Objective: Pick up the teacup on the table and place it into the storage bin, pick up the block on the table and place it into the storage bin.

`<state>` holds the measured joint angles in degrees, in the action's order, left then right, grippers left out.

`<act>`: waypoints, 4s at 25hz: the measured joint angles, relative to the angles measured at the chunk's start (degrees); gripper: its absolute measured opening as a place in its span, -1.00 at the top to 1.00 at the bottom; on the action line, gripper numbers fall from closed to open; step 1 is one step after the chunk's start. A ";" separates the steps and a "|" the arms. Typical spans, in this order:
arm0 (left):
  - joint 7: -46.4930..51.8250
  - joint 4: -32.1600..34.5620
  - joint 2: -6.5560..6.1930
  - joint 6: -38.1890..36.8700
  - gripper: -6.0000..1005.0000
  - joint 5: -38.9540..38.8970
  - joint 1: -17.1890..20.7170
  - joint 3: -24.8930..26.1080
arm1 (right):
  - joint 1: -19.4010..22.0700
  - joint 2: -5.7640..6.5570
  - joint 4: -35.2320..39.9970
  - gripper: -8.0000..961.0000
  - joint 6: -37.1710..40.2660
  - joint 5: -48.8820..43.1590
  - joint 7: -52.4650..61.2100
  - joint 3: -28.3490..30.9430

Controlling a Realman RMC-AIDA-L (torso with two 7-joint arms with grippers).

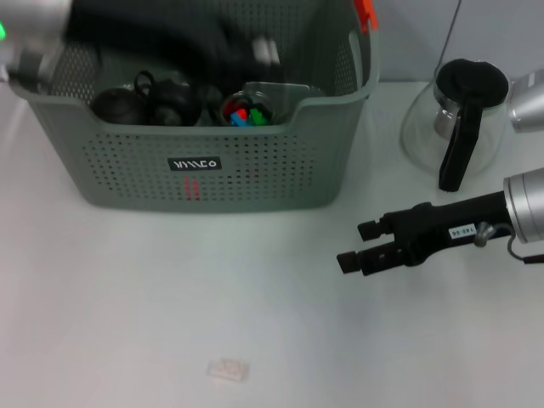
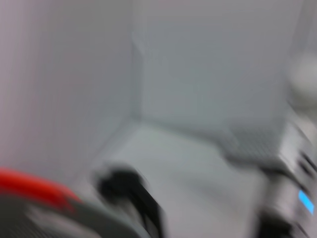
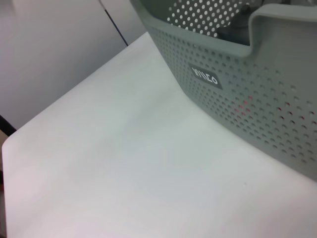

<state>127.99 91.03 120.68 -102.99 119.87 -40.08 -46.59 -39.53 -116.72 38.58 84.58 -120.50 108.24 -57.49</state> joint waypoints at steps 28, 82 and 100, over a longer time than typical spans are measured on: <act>-10.50 1.66 -0.21 -4.48 -0.89 -1.88 4.56 -10.99 | -0.40 -0.20 0.08 -0.93 -0.13 -0.61 -0.55 -0.30; -9.01 -16.36 4.13 14.35 -0.09 32.96 7.56 -56.40 | 0.15 -0.43 -0.62 -0.93 -0.82 -0.70 -0.29 0.01; -8.28 -16.69 4.13 15.19 0.18 32.93 7.84 -57.81 | 0.24 -0.43 -0.62 -0.93 -0.82 -0.70 -0.38 0.09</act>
<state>119.71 74.34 124.80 -87.80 152.80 -32.23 -104.40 -39.29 -117.16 37.97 83.76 -121.20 107.86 -57.40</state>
